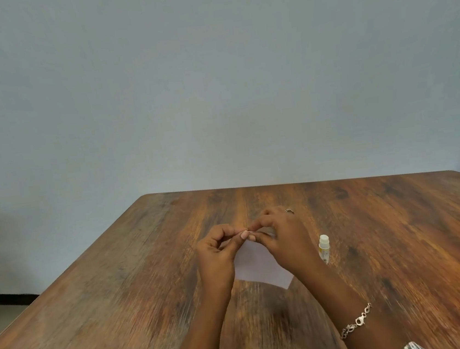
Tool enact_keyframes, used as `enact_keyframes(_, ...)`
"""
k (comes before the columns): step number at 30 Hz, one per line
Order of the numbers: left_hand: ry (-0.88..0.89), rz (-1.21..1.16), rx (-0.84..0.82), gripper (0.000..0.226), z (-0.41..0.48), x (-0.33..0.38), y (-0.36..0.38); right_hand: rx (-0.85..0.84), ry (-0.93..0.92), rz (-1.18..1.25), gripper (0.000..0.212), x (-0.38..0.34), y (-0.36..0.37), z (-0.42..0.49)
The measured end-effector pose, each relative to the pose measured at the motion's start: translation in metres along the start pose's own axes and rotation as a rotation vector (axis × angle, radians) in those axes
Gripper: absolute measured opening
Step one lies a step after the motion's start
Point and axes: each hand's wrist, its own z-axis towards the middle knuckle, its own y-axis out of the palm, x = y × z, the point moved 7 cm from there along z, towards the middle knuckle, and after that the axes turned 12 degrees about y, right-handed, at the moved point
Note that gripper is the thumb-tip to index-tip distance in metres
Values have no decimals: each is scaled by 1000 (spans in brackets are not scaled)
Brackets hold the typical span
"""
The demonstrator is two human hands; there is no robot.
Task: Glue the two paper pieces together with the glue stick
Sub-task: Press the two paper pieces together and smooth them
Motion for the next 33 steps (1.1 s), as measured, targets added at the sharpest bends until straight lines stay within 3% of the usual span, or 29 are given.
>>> enact_keyframes(9,-31,-16,3,7,0,1,-1,-54,-21,-53,13,-6,0,4)
enact_keyframes(18,-96,-18,116,9,1,0,-9,-82,-2,-66,12,9,-12,8)
enact_keyframes(33,-212,-117,154,17,2,-1,-12,-16,170,118,6,60,-50,6)
